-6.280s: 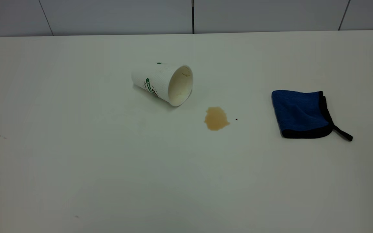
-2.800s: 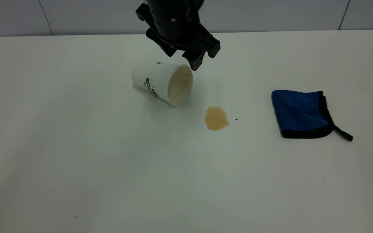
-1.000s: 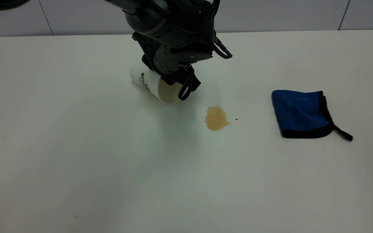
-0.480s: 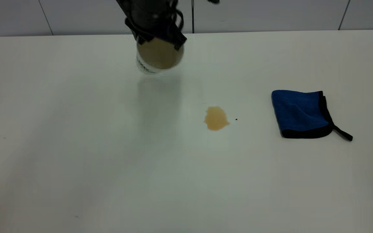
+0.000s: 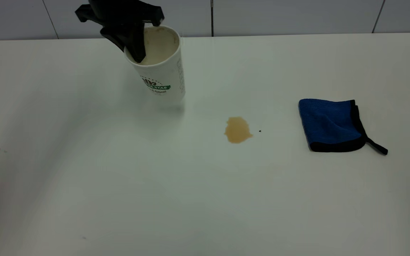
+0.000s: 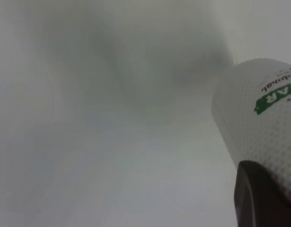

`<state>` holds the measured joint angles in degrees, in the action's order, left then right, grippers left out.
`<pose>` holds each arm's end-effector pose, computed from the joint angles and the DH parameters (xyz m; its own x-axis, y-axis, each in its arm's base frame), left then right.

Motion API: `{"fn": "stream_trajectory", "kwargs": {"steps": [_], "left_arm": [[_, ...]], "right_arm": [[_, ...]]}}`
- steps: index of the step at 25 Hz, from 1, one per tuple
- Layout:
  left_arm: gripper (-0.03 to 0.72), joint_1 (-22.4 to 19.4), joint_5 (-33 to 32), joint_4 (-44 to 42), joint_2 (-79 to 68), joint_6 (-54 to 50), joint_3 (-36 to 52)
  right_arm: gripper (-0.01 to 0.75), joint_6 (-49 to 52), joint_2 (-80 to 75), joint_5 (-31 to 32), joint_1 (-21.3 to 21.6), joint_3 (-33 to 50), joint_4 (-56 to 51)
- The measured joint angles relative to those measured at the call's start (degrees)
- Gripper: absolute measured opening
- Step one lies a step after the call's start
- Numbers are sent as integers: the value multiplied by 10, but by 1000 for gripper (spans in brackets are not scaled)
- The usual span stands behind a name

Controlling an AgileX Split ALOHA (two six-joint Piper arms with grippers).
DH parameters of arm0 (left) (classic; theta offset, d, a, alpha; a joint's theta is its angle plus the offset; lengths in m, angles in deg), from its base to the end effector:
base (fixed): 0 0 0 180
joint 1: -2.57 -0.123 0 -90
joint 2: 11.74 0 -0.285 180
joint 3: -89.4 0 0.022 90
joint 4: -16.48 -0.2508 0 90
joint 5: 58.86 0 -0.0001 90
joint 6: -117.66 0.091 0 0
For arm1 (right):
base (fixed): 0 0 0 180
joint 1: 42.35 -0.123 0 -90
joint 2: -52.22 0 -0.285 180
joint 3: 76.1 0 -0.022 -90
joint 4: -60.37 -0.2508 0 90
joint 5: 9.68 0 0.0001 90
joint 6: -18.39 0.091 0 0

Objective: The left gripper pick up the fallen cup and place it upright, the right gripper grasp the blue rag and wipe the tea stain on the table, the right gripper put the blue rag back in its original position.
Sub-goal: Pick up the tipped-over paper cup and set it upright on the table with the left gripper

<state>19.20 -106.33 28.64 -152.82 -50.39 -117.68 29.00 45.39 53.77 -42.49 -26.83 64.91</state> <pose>0.4647 -0.1536 0.1352 -0.8820 0.3293 -0.3372 0.3887 0.9128 -0.1253 -0.0081 -0.0065 0.2703 -0.4778 0.1476 -0.8660 0.1319 0.9867 0.0954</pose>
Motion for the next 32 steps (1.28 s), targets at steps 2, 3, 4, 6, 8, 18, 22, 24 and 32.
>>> {"fn": "stream_trajectory", "kwargs": {"steps": [2, 3, 4, 6, 8, 18, 22, 24, 32], "left_arm": [[4, -11, 0, 4, 0, 4, 0], [4, -15, 1, 5, 0, 5, 0], [4, -16, 1, 7, 0, 6, 0], [4, -16, 1, 9, -1, 6, 0], [4, -16, 3, 10, -1, 6, 0], [5, -16, 6, 11, -51, 0, 0], [13, -16, 10, 11, -55, 0, 0], [26, -16, 11, 11, -58, 0, 0], [199, -16, 20, 11, -61, 0, 0]], "right_arm": [[491, 0, 0, 0, 0, 0, 0], [491, 0, 0, 0, 0, 0, 0], [491, 0, 0, 0, 0, 0, 0], [491, 0, 0, 0, 0, 0, 0], [491, 0, 0, 0, 0, 0, 0], [491, 0, 0, 0, 0, 0, 0], [491, 0, 0, 0, 0, 0, 0], [491, 0, 0, 0, 0, 0, 0], [491, 0, 0, 0, 0, 0, 0]]}}
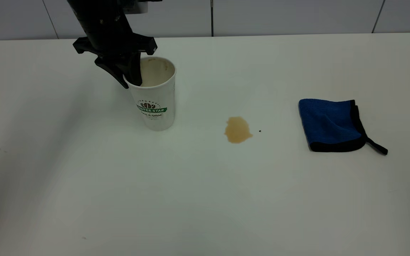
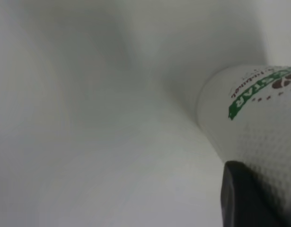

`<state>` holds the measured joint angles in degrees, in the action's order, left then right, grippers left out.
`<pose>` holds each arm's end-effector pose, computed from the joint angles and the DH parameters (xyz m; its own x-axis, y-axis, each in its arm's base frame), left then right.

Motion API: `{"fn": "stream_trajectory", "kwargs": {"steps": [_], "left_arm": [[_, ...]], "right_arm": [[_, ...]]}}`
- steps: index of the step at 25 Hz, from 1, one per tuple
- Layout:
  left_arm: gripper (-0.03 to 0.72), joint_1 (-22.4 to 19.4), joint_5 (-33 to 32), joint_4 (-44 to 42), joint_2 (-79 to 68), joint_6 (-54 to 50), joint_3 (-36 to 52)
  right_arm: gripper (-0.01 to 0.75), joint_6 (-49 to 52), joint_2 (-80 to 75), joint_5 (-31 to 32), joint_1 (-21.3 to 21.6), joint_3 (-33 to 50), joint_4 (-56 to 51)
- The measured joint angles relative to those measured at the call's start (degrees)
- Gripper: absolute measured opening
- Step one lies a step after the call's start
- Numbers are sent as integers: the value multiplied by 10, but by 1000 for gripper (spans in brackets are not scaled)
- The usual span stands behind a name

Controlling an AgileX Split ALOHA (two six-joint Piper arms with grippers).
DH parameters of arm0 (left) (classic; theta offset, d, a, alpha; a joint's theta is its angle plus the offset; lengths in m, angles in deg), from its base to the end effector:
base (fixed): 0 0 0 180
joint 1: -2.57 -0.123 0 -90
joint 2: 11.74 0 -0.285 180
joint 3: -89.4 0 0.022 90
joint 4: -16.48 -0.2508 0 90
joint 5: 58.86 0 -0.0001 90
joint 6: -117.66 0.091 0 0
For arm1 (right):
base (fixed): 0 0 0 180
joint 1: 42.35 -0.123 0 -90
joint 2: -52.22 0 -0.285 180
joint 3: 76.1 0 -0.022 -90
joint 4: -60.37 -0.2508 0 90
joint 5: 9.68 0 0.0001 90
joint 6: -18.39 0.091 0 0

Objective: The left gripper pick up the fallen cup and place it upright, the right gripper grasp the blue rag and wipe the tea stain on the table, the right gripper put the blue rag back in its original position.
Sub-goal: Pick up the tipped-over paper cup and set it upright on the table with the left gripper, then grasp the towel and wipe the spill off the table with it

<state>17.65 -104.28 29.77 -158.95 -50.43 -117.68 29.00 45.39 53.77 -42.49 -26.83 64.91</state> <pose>0.4702 -0.1422 0.0838 -0.9178 0.2918 -0.2693 0.3385 0.9295 -0.1464 -0.0081 -0.0065 0.2703 -0.4778 0.1476 -0.8660 0.1319 0.9867 0.0954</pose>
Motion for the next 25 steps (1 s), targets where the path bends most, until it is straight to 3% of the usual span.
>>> {"fn": "stream_trajectory", "kwargs": {"steps": [6, 10, 21, 25], "left_arm": [[417, 0, 10, 1, 7, 0, 0], [496, 0, -7, 1, 46, 0, 0], [511, 0, -89, 1, 282, 0, 0], [511, 0, -155, 1, 353, -1, 0]], "right_arm": [[491, 0, 0, 0, 0, 0, 0], [491, 0, 0, 0, 0, 0, 0], [491, 0, 0, 0, 0, 0, 0], [491, 0, 0, 0, 0, 0, 0]]}}
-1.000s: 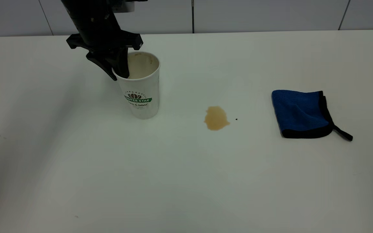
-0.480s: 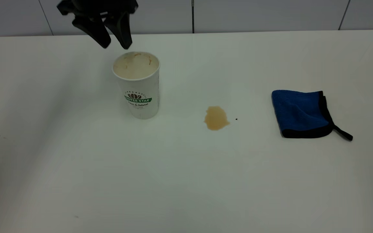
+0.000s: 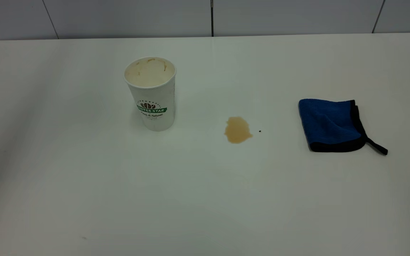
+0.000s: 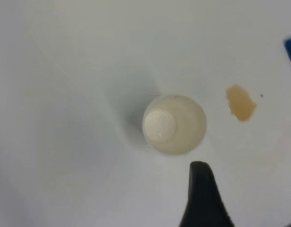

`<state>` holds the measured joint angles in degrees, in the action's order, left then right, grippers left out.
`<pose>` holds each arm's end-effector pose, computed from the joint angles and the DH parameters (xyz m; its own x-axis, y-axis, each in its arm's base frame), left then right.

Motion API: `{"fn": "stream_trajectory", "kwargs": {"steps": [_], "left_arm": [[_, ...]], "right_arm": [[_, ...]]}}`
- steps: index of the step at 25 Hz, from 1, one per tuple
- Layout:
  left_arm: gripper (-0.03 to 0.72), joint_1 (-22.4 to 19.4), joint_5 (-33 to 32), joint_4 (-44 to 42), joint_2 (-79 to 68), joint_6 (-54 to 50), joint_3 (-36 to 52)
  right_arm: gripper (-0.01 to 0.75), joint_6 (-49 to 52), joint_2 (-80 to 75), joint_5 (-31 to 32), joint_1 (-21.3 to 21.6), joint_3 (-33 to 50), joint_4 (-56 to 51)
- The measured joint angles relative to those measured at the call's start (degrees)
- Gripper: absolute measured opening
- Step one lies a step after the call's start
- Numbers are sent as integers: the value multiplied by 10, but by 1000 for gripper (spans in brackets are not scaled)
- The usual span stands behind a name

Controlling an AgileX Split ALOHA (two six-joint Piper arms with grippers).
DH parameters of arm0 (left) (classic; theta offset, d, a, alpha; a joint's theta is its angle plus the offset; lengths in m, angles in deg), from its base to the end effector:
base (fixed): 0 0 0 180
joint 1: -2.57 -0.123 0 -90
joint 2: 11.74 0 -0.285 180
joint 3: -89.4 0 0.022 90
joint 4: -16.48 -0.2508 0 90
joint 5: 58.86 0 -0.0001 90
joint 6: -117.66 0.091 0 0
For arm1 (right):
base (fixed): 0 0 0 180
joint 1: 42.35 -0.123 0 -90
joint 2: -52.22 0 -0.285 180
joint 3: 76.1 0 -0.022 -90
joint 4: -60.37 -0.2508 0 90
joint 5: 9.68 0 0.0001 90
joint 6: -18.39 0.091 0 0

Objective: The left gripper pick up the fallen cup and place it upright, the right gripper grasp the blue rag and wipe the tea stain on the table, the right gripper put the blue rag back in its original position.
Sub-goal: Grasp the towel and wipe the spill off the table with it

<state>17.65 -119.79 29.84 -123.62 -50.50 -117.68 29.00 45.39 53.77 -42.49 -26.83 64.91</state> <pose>0.3862 -0.1231 0.3590 -0.7546 0.2963 -0.5855 0.4375 0.8922 -0.1124 -0.0081 -0.0065 0.2703 -0.4778 0.1476 -0.8660 0.1319 0.9867 0.0954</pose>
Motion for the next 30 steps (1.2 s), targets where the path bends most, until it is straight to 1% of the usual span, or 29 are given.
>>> {"fn": "stream_trajectory", "kwargs": {"steps": [2, 7, 11, 13, 16, 22, 26, 28, 30], "left_arm": [[511, 0, -60, 0, 28, -1, 0], [511, 6, -60, -5, 103, -13, 18], [512, 6, -60, -17, 179, -19, 80], [512, 6, -60, -33, 222, -19, 133], [512, 6, -60, -41, 291, -23, 239], [512, 6, -60, -41, 419, -25, 485], [512, 6, -59, -51, 511, -24, 615], [512, 6, -53, -62, 555, -31, 665], [512, 6, -33, -75, 605, -45, 709]], "right_arm": [[491, 0, 0, 0, 0, 0, 0], [491, 0, 0, 0, 0, 0, 0], [491, 0, 0, 0, 0, 0, 0], [491, 0, 0, 0, 0, 0, 0], [491, 0, 0, 0, 0, 0, 0], [491, 0, 0, 0, 0, 0, 0], [491, 0, 0, 0, 0, 0, 0], [491, 0, 0, 0, 0, 0, 0], [491, 0, 0, 0, 0, 0, 0]]}}
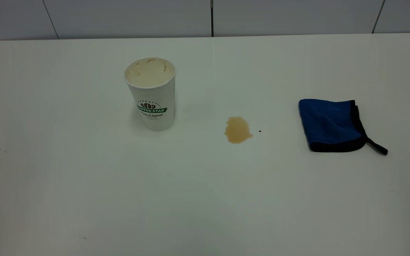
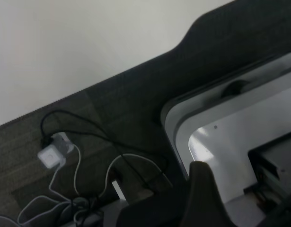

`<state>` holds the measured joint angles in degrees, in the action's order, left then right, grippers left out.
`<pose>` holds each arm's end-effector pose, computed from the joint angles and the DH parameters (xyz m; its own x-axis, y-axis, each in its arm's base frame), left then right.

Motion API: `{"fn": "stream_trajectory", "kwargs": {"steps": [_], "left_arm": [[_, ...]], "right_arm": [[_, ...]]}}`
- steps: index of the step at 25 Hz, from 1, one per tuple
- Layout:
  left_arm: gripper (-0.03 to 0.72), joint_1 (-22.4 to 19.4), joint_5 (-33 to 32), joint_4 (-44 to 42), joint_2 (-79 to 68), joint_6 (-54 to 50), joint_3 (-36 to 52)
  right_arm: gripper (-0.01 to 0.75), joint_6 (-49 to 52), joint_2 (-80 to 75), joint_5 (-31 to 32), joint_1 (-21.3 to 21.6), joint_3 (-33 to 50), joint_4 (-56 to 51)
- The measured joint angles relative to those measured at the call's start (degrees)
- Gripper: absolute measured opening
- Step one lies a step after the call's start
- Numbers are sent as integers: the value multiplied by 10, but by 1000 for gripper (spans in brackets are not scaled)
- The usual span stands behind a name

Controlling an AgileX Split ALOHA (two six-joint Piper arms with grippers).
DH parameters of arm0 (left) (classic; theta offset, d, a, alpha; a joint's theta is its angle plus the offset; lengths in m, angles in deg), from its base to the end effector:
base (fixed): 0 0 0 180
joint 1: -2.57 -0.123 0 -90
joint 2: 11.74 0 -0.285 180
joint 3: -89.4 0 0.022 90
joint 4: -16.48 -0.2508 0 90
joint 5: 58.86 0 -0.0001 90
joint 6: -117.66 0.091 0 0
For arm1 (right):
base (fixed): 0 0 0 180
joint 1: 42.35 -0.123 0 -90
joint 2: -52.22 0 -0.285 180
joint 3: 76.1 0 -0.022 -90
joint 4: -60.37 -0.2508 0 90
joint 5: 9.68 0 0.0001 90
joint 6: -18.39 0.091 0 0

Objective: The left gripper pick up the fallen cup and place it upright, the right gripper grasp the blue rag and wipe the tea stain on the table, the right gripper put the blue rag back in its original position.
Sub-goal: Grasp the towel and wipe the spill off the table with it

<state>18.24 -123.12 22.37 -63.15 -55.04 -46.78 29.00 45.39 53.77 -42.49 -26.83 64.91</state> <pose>0.0996 -0.0367 0.2600 -0.8732 0.3303 -0.3583 0.3737 0.9258 -0.0571 -0.0081 -0.0065 0.2703 -0.4778 0.1476 -0.8660 0.1319 0.9867 0.0954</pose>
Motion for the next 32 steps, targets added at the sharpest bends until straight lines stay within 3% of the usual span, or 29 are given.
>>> {"fn": "stream_trajectory", "kwargs": {"steps": [5, 13, 17, 24, 32], "left_arm": [[512, 0, 14, -26, 110, -34, 54], [512, -3, 9, -31, 290, -43, 55], [512, -50, 5, -32, 356, -43, 55], [512, -170, 3, -33, 404, -43, 55], [512, -174, -1, -33, 446, -43, 55]], "right_arm": [[491, 0, 0, 0, 0, 0, 0], [491, 0, 0, 0, 0, 0, 0], [491, 0, 0, 0, 0, 0, 0], [491, 0, 0, 0, 0, 0, 0], [491, 0, 0, 0, 0, 0, 0]]}}
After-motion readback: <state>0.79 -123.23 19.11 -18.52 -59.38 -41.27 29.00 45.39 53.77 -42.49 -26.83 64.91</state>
